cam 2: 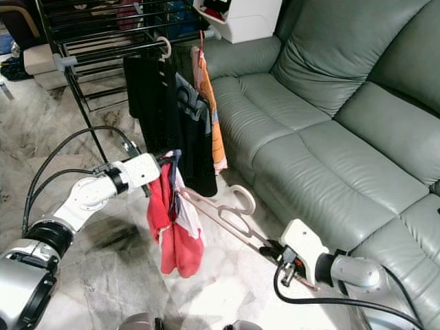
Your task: Hang hanger
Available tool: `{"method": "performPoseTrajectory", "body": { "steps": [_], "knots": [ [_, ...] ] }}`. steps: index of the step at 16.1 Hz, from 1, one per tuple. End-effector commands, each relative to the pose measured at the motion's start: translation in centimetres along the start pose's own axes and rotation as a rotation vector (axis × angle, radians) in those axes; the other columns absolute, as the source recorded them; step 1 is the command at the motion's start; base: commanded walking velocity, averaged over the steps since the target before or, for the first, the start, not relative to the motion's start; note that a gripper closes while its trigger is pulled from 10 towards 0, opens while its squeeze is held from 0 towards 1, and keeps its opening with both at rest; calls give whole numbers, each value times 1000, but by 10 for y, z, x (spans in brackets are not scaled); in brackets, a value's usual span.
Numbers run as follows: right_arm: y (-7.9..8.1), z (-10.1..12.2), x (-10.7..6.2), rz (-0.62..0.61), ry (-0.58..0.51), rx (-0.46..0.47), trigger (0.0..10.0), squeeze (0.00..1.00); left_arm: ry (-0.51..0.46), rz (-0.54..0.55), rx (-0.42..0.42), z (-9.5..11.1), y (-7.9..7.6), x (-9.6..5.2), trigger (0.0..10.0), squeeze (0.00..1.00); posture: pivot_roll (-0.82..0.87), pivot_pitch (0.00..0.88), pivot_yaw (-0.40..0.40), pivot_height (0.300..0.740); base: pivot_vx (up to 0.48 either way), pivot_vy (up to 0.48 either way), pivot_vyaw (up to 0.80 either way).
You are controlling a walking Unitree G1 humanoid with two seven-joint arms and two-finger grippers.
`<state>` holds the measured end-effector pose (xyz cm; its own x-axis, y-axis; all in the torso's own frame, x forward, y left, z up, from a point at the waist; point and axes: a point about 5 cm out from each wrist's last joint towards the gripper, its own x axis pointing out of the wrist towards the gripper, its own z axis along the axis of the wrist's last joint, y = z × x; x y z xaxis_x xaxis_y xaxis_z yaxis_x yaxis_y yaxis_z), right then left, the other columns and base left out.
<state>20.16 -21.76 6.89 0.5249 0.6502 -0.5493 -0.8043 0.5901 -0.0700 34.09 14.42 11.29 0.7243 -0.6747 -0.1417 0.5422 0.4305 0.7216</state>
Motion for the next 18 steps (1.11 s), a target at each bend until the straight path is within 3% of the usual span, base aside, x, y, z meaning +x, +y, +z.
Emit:
{"method": "performPoseTrajectory", "body": {
  "steps": [1, 6, 8, 9, 13, 18],
  "knots": [
    [-1, 2, -1, 13, 2, -2, 10000, 0, -21, 7, 44, 4, 9, 1, 10000, 0, -134, 0, -9, 740, 0, 0, 0],
    [8, 8, -7, 105, -21, 57, 10000, 0, 17, 33, 62, -2, 11, -2, 10000, 0, -138, 0, -2, 740, 0, 0, 0],
    [2, 3, -13, 79, 26, 27, 10000, 0, 77, 61, 86, -9, 16, -4, 10000, 0, -141, 0, -1, 740, 0, 0, 0],
    [-9, -5, -13, -11, 87, -32, 10000, 0, 89, 82, 87, -11, 19, -6, 10000, 0, -141, 0, -1, 740, 0, 0, 0],
    [-9, -18, -17, -11, 179, -70, 10000, 0, 108, 97, 93, -15, 21, -10, 10000, 0, -139, 0, 1, 740, 0, 0, 0],
    [-14, -11, -14, -26, 103, -35, 10000, 0, 87, 87, 95, -13, 21, -9, 10000, 0, -136, 0, -1, 740, 0, 0, 0]
  ]
}}
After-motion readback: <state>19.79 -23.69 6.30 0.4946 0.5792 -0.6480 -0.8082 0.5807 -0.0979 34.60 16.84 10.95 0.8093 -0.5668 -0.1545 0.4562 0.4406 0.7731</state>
